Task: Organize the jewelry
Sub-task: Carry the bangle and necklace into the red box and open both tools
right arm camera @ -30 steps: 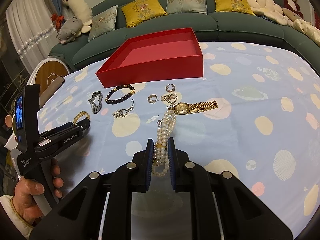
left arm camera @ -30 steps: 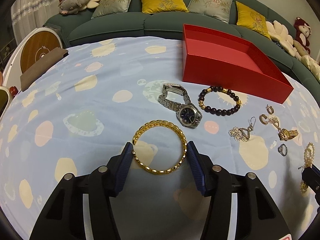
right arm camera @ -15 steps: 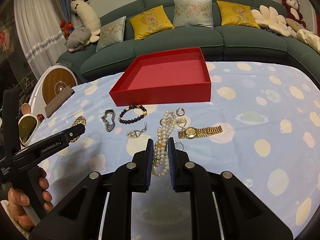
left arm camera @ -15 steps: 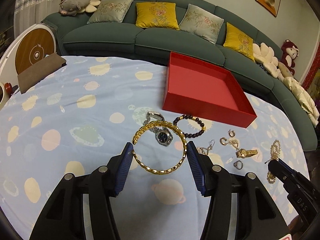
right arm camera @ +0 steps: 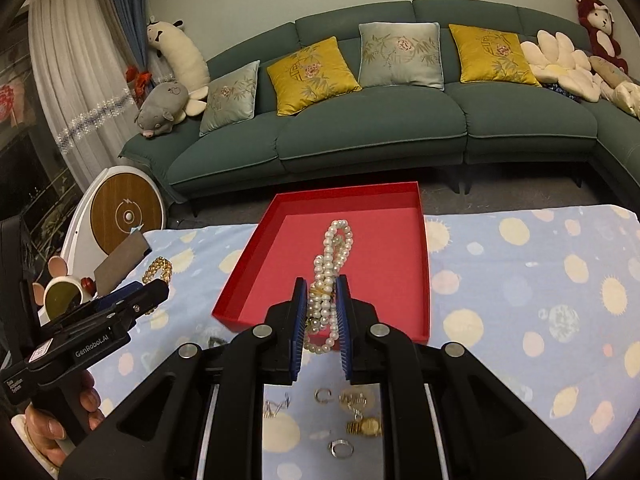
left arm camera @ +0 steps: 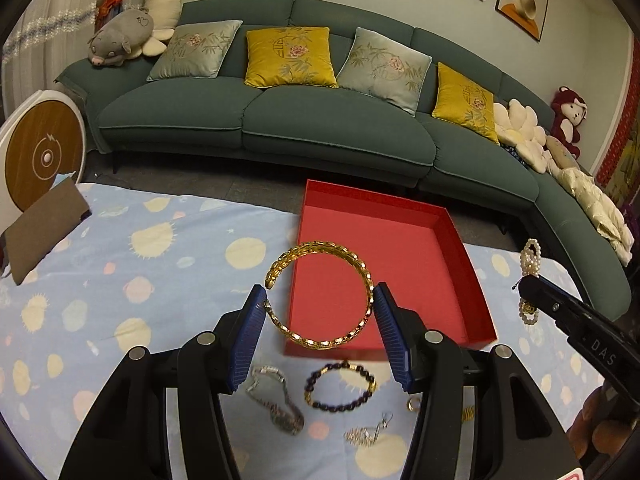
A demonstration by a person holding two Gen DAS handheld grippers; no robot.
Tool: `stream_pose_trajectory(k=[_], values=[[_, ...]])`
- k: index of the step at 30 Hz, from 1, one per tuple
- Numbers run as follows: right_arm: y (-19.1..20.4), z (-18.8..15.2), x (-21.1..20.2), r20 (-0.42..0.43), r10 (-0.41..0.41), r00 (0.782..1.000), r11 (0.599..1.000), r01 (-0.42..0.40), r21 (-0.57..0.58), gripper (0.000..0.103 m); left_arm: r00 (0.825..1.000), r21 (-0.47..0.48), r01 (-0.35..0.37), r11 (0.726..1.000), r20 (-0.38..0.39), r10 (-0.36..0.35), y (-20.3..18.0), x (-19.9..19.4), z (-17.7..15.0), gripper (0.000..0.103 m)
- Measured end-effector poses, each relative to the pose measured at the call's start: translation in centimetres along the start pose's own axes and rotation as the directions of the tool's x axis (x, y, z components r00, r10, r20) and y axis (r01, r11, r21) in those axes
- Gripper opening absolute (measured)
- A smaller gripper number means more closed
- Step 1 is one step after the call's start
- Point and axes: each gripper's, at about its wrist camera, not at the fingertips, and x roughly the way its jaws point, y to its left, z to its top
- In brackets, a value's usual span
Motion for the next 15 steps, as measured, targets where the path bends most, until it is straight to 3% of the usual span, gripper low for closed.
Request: stream_pose_trajectory(k=[8,15], values=[[-2.4,4.7,8.6,-0.06,-0.016,0.998,0.999,0.018,0.044,0.014,1.0,-0.011,-0.016,1.0,-0.026,0.016,-1.1,7.8,5.2,0.052],[-4.2,6.0,14.6,-0.122,-0.067,0.99,0.996,0.074,0.055,0.014,0.995,0.002,-0.047,0.999,-0.085,0.047,-2.8,13.9,7.1,0.053]])
